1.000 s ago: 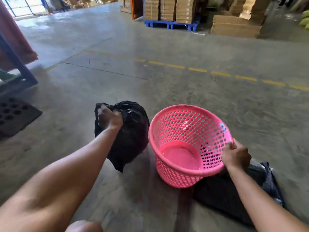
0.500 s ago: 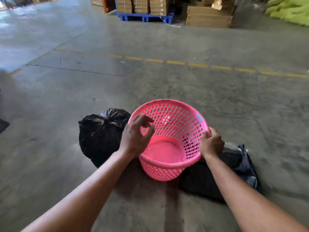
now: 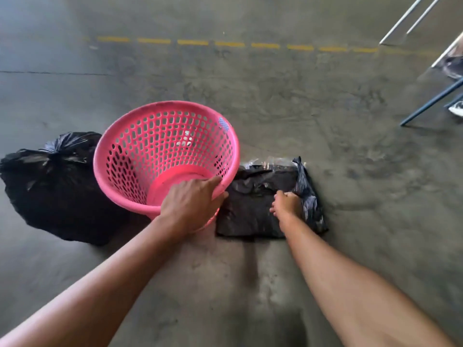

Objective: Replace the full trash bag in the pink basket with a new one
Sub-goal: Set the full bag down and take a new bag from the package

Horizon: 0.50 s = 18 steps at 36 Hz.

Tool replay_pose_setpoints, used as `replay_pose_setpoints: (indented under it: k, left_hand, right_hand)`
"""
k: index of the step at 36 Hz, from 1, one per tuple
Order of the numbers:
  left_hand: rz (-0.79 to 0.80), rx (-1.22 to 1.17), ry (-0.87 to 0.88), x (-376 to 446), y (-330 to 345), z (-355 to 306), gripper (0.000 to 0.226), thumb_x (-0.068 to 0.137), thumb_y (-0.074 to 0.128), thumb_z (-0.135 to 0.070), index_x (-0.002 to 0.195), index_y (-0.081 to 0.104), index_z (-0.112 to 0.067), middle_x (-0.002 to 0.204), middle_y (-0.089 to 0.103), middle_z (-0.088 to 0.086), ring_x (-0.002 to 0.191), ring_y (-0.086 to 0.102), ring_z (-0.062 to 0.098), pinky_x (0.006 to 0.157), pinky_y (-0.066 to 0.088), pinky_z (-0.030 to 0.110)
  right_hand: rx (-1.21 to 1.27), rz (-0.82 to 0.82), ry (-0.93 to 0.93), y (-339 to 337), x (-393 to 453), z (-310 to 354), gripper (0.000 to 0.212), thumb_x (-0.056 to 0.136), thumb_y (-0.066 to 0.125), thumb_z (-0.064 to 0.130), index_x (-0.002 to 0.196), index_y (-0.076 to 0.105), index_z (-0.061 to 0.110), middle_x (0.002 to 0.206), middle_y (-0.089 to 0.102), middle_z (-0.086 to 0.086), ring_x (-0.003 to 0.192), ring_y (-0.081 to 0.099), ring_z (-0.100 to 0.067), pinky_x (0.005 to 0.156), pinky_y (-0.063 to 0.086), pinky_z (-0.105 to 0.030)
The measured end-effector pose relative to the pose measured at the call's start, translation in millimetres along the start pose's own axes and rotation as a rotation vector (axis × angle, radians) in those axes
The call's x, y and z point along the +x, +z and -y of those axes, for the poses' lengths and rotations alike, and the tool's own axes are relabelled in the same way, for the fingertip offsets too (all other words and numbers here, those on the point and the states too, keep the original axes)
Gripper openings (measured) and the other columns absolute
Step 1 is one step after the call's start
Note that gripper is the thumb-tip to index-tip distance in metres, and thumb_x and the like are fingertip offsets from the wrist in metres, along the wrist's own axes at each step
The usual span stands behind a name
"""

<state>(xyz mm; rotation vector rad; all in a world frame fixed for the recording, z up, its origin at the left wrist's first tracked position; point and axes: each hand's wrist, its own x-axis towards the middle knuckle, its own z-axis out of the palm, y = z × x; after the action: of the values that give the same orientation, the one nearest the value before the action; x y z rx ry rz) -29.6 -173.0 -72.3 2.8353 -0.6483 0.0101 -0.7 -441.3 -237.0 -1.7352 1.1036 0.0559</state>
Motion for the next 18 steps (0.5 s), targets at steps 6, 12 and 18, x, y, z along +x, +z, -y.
replay_pose_setpoints:
  k: [6,12,18]
  left_hand:
    - [-0.047,0.040,-0.016,4.7,3.5,-5.2,0.035,0.094,0.043,-0.061,0.116,0.050,-0.035,0.101,0.073,0.003,0.092,0.071,0.036,0.066,0.048,0.041]
    - [-0.057,0.036,-0.013,2.1,0.1,-7.7,0.030,0.095,0.047,-0.057,0.115,0.051,-0.034,0.099,0.072,0.001,0.091,0.069,0.037,0.063,0.039,0.038]
    - [-0.047,0.027,-0.016,2.3,-0.9,-8.8,0.028,0.095,0.047,-0.058,0.109,0.049,-0.034,0.096,0.071,0.000,0.089,0.069,0.036,0.061,0.038,0.037]
  right_hand:
    - [0.356,-0.119,0.487,2.5,-18.3,-89.9,0.049,0.074,0.065,0.041,0.102,0.061,0.001,0.095,0.064,-0.018,0.080,0.065,-0.037,0.057,0.060,-0.043]
    - [0.591,0.042,0.523,8.5,-38.7,-75.4,0.028,0.081,0.077,0.033,0.082,0.060,0.010,0.076,0.067,-0.008,0.074,0.069,-0.022,0.046,0.039,-0.025]
    - [0.532,0.028,0.523,9.1,-29.5,-66.8,0.026,0.074,0.080,0.026,0.078,0.062,0.008,0.063,0.056,-0.002,0.049,0.042,-0.013,0.046,0.034,-0.026]
